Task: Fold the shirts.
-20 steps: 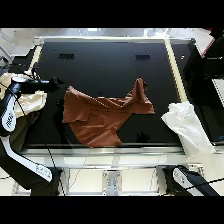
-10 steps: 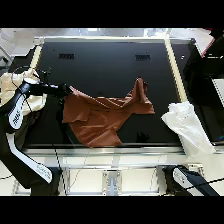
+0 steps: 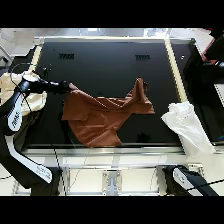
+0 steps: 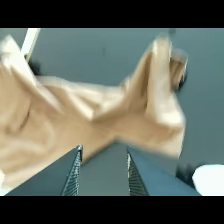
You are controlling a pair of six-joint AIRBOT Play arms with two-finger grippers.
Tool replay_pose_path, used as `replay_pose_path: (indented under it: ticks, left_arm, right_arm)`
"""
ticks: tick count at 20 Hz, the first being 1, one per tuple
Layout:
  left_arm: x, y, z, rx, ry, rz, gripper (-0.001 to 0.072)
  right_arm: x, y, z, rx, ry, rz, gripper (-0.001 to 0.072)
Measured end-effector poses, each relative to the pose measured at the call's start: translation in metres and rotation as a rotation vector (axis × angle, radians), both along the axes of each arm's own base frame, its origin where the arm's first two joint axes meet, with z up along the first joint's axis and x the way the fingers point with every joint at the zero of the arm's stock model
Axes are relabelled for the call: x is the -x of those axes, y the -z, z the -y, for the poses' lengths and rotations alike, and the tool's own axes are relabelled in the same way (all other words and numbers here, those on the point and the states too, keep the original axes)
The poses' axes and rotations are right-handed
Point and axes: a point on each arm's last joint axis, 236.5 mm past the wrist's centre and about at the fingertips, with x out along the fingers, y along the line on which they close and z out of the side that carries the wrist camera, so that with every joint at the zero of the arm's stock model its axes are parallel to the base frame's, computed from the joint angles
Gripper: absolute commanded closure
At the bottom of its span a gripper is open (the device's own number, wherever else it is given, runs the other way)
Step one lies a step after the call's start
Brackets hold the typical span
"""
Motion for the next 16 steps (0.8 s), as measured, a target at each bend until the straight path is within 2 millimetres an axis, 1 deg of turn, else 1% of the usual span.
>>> replay_pose_path:
  ticks: [1, 2, 4, 5, 7, 9, 11, 13, 16]
  left_arm:
    - [0.0, -0.008, -0.001, -0.001, 0.001, 0.013, 0.0694]
    - [0.0, -0.016, -0.001, -0.003, 0.002, 0.026, 0.0694]
    - [0.002, -0.028, -0.001, -0.002, 0.01, 0.042, 0.0693]
    - [0.004, -0.033, 0.001, 0.002, 0.018, 0.045, 0.0694]
    - [0.008, -0.039, 0.003, 0.008, 0.031, 0.044, 0.0694]
    - [0.009, -0.042, 0.004, 0.013, 0.032, 0.041, 0.0694]
    - [0.012, -0.043, 0.006, 0.018, 0.034, 0.034, 0.0694]
    - [0.012, -0.044, 0.006, 0.021, 0.033, 0.03, 0.0694]
    - [0.013, -0.045, 0.006, 0.022, 0.034, 0.03, 0.0694]
  right_arm:
    - [0.006, 0.027, -0.003, -0.023, 0.002, -0.067, 0.0401]
    - [0.012, 0.057, -0.007, -0.055, 0.011, -0.14, 0.0382]
    - [0.024, 0.128, -0.019, -0.167, 0.085, -0.296, 0.0298]
    - [0.029, 0.16, -0.028, -0.239, 0.135, -0.362, 0.0298]
    - [0.035, 0.213, -0.045, -0.413, 0.268, -0.46, 0.0302]
    - [0.034, 0.248, -0.052, -0.556, 0.403, -0.509, 0.0302]
    - [0.032, 0.272, -0.053, -0.638, 0.494, -0.535, 0.0302]
    - [0.027, 0.29, -0.052, -0.694, 0.557, -0.557, 0.0302]
    - [0.008, 0.305, -0.047, -0.74, 0.605, -0.536, 0.0305]
